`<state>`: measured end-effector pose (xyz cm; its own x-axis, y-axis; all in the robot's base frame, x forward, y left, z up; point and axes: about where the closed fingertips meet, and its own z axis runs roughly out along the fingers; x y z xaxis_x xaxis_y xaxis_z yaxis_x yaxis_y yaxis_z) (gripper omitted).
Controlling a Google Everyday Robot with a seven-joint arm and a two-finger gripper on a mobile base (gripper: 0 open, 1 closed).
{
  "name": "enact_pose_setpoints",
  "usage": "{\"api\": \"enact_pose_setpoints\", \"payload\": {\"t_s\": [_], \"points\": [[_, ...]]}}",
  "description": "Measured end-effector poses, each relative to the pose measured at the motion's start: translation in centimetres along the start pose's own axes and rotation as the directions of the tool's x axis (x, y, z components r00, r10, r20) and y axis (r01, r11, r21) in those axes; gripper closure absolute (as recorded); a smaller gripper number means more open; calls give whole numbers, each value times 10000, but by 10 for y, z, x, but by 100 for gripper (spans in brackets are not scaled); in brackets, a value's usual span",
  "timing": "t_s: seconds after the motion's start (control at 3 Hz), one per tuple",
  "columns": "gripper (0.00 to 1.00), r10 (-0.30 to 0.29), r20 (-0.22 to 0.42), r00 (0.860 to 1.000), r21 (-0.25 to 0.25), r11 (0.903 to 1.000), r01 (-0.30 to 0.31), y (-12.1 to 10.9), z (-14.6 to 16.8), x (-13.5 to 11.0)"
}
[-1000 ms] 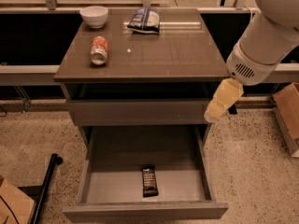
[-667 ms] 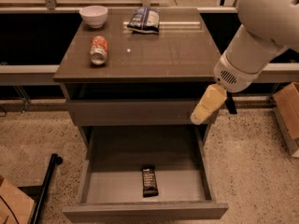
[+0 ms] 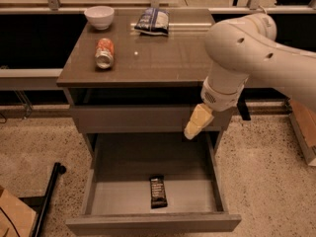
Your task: Pick rxbar chocolate from middle drawer and place on counter
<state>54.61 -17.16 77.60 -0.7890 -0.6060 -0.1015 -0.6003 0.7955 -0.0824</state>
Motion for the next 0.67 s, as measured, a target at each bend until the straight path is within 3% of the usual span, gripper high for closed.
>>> {"api": "enact_pose_setpoints", "payload": {"t_s": [0.33,0.67], "points": [[0,374,-298,9989,-53,9993,-375,-10,15,6],[0,598,67,9982,-314,9977,-596,-16,5,9]]}}
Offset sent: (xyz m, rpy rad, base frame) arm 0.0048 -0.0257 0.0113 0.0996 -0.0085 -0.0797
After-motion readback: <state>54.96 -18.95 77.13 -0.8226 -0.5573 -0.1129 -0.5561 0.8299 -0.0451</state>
